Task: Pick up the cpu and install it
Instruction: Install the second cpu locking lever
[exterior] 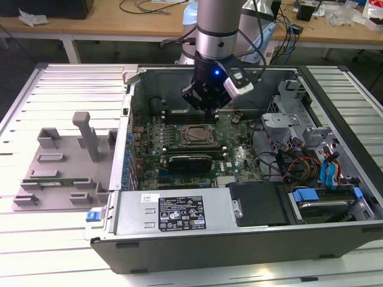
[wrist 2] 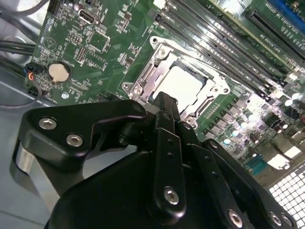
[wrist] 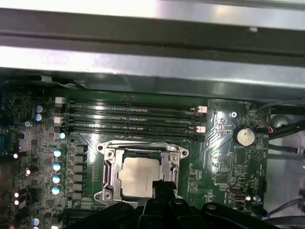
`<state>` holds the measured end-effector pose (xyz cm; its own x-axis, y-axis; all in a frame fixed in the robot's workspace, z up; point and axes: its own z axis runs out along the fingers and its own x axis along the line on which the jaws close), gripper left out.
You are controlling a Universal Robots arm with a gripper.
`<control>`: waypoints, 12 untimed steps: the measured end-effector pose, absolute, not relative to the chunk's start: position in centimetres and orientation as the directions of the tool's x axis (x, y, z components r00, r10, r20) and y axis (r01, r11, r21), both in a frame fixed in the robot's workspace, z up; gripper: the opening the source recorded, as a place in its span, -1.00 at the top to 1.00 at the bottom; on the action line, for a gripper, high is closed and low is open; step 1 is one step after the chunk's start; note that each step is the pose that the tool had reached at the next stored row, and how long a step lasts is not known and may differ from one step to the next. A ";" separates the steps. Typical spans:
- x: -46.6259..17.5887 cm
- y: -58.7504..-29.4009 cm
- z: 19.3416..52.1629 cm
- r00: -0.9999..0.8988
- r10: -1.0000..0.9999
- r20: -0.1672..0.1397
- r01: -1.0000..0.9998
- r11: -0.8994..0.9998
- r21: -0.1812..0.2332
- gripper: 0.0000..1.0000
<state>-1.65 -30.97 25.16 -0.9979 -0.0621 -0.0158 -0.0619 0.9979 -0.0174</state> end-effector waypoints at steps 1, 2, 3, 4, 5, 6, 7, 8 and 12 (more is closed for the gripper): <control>-1.7 -31.2 25.2 -0.998 -0.062 -0.016 -0.062 0.998 -0.017 0.79; -1.7 -31.4 25.2 -0.998 -0.062 -0.016 -0.062 0.998 -0.017 0.79; -1.7 -31.6 25.2 -0.998 -0.062 -0.016 -0.062 0.998 -0.017 0.79; -1.7 -31.8 25.2 -0.998 -0.062 -0.016 -0.062 0.998 -0.017 0.79; -1.7 -32.0 25.1 -0.998 -0.062 -0.016 -0.062 0.998 -0.017 0.79; -1.7 -32.1 25.1 -0.998 -0.062 -0.016 -0.062 0.998 -0.017 0.79; -1.7 -32.3 25.1 -0.998 -0.062 -0.016 -0.062 0.998 -0.017 0.79; -1.7 -32.4 25.1 -0.998 -0.062 -0.016 -0.062 0.998 -0.017 0.79; -1.7 -33.3 25.1 -0.998 -0.062 -0.016 -0.062 0.998 -0.016 0.79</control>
